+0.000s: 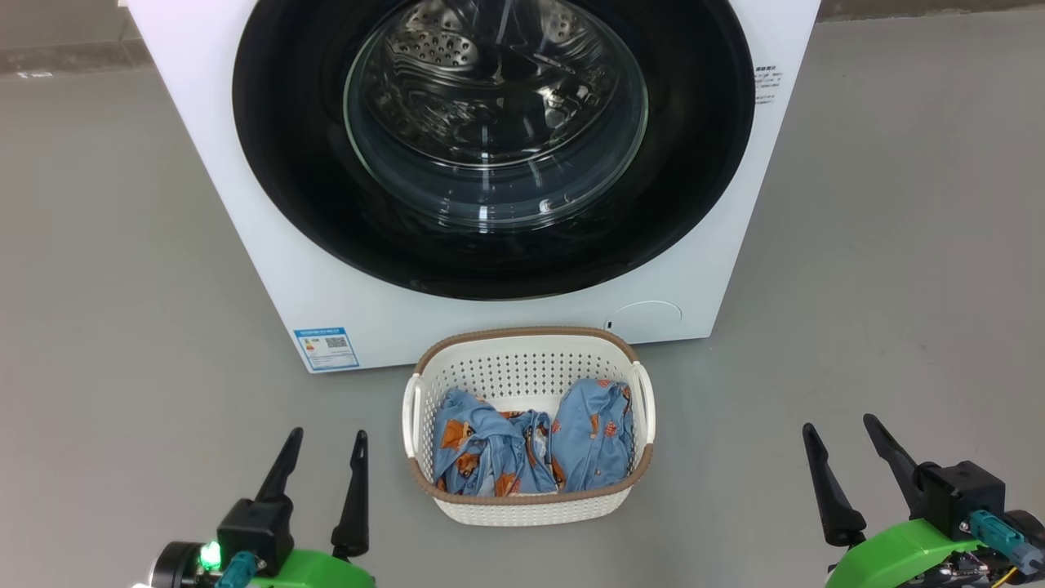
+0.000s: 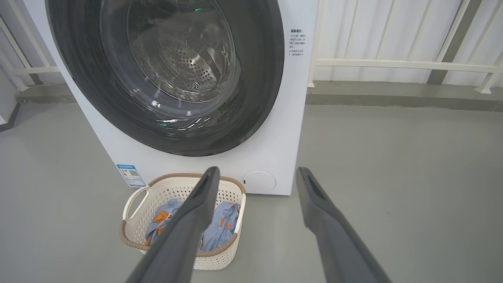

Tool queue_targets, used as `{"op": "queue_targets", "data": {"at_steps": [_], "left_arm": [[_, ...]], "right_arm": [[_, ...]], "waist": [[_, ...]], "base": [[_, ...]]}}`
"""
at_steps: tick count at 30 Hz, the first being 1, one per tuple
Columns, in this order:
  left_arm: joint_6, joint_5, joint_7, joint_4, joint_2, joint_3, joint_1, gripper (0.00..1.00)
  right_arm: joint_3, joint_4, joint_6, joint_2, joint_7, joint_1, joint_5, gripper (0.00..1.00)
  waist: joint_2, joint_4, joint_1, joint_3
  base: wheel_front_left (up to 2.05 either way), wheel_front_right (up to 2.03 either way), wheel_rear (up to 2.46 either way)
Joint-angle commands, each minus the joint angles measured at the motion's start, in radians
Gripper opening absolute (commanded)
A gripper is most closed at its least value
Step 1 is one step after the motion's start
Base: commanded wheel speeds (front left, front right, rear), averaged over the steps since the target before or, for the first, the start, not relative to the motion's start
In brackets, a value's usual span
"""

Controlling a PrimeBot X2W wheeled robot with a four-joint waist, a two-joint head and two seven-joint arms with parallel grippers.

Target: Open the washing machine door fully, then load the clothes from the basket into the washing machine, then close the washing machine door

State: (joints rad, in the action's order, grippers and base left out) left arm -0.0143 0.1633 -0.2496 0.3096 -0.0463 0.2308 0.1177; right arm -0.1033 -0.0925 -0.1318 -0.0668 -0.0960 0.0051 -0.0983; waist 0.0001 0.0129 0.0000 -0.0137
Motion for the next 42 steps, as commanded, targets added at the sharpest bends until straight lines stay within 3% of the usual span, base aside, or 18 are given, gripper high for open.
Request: {"op": "queue_targets", "data": {"at_steps": [1, 17, 42], "left_arm": [[-0.008, 0.003, -0.012, -0.017, -0.008, -0.033, 0.051, 1.0], [-0.015, -0.018, -0.012, -0.026, -0.01, -0.033, 0.053, 1.0], [-0.01, -0.021, -0.012, -0.038, -0.01, -0.043, 0.06, 1.0]], "right_arm": [[0.029, 0.029, 0.001, -0.007, -0.013, -0.002, -0.005, 1.0], [0.025, 0.032, 0.001, -0.005, -0.012, -0.003, -0.008, 1.0], [0.013, 0.032, 0.001, -0.002, -0.021, -0.008, -0.009, 1.0]], "waist": [[-0.0001, 0.0, 0.0, 0.0], [-0.0001, -0.001, 0.0, -0.004], [-0.0001, -0.006, 0.0, -0.011]], "base": [[0.0, 0.0, 0.0], [0.22, 0.23, -0.45], [1.07, 1.07, -2.14]]}}
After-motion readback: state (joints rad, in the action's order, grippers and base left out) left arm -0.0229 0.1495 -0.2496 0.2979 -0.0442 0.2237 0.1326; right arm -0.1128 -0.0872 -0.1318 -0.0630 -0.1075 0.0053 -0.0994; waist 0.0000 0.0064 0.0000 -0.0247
